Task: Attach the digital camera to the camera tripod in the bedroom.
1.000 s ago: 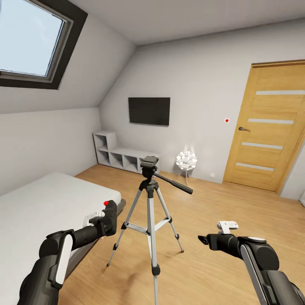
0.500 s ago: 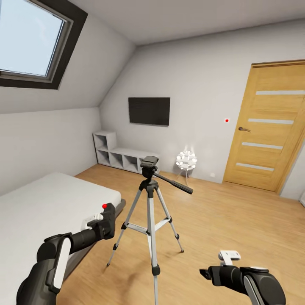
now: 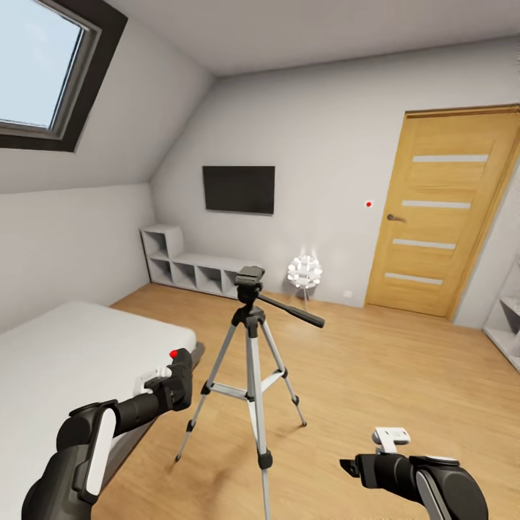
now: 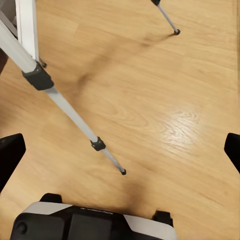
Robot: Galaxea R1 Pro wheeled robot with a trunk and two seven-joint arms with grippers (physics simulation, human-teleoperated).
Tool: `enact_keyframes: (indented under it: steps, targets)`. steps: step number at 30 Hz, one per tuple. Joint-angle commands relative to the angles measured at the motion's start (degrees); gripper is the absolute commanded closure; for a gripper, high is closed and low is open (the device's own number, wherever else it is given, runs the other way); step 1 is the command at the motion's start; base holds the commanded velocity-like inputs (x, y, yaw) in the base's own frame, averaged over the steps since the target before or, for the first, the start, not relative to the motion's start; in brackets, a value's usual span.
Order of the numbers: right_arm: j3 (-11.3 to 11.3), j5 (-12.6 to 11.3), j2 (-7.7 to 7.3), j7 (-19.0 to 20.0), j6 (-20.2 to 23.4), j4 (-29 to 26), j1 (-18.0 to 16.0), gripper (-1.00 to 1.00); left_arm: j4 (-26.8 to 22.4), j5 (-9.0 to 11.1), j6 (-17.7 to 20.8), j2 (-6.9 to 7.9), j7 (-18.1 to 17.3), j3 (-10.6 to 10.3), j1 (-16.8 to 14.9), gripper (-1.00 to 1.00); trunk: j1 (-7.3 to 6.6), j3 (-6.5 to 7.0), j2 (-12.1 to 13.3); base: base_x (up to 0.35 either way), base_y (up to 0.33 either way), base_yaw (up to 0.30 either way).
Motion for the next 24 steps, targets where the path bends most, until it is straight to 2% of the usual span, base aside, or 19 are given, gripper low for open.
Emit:
enact_keyframes:
  steps: [1,16,24]
  targets:
    - [-0.01,-0.11,0.03,0.06,0.27,-0.06,-0.03,-1.00,-0.05,0.63,0.45,-0.05,0.09,0.18,-0.01,1.00,0.02,-0.02,-0.05,0.000,0.041,-0.140]
    - [0.10,-0.11,0.15,0.06,0.27,-0.19,-0.03,-1.00,-0.28,0.60,0.43,0.02,0.08,0.22,0.06,1.00,0.02,-0.02,-0.05,0.006,0.011,-0.036]
    - [0.16,-0.11,0.04,0.06,0.27,-0.20,0.02,-1.00,-0.29,0.60,0.30,0.02,0.07,0.22,0.15,1.00,0.02,-0.02,-0.05,0.202,0.000,-0.002]
